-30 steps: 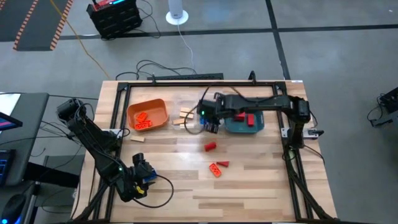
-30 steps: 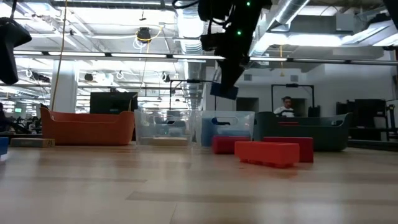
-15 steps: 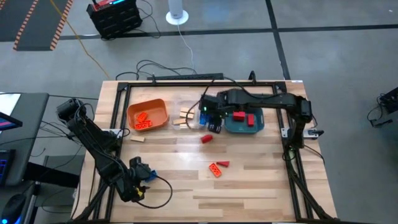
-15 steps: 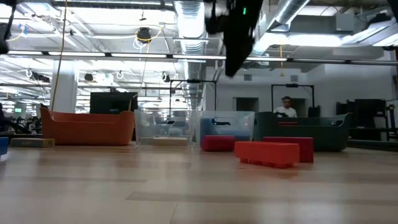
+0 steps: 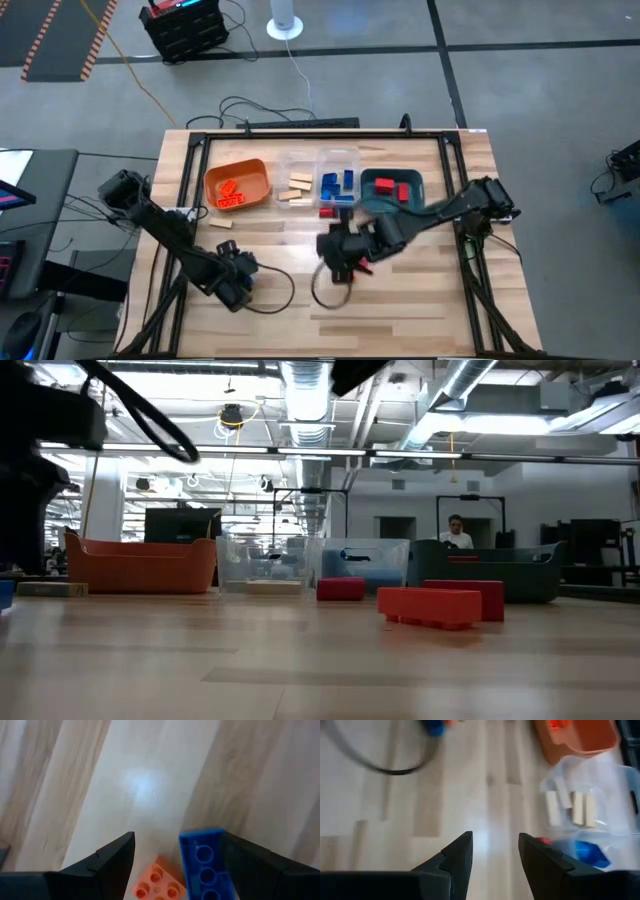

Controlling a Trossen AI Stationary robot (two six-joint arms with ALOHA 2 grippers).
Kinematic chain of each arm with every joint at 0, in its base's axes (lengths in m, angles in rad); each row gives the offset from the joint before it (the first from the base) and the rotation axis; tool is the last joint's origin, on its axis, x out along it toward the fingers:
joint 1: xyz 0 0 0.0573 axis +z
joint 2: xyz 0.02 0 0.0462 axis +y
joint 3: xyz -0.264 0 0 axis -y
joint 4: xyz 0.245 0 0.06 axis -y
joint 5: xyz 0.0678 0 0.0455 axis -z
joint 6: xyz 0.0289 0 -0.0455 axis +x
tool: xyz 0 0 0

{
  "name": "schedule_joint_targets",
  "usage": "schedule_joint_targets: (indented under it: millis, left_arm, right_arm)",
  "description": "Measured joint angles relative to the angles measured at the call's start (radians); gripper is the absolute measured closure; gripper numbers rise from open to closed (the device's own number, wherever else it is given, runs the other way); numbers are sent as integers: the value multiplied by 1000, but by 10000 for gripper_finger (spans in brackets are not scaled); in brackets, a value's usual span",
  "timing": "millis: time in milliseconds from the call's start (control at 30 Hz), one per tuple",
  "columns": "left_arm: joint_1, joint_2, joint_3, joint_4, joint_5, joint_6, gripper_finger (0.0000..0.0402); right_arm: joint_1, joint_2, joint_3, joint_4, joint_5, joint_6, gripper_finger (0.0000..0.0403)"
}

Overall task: Sort blocks
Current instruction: Put the blue game piece into the right transparent bin

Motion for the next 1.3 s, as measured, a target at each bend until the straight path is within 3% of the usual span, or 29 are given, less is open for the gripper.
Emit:
schedule_joint_targets:
  millis: [333,800,1300]
  left_arm:
    - [27,10,0,6,97,-47,120]
    - [19,-58,17,31,91,-44,120]
    - [22,95,17,77,149,3,120]
  right_arm:
    - [100,0,0,-19,75,74,211]
    - [108,0,0,-37,82,119,211]
    - [112,0,0,-33,80,119,211]
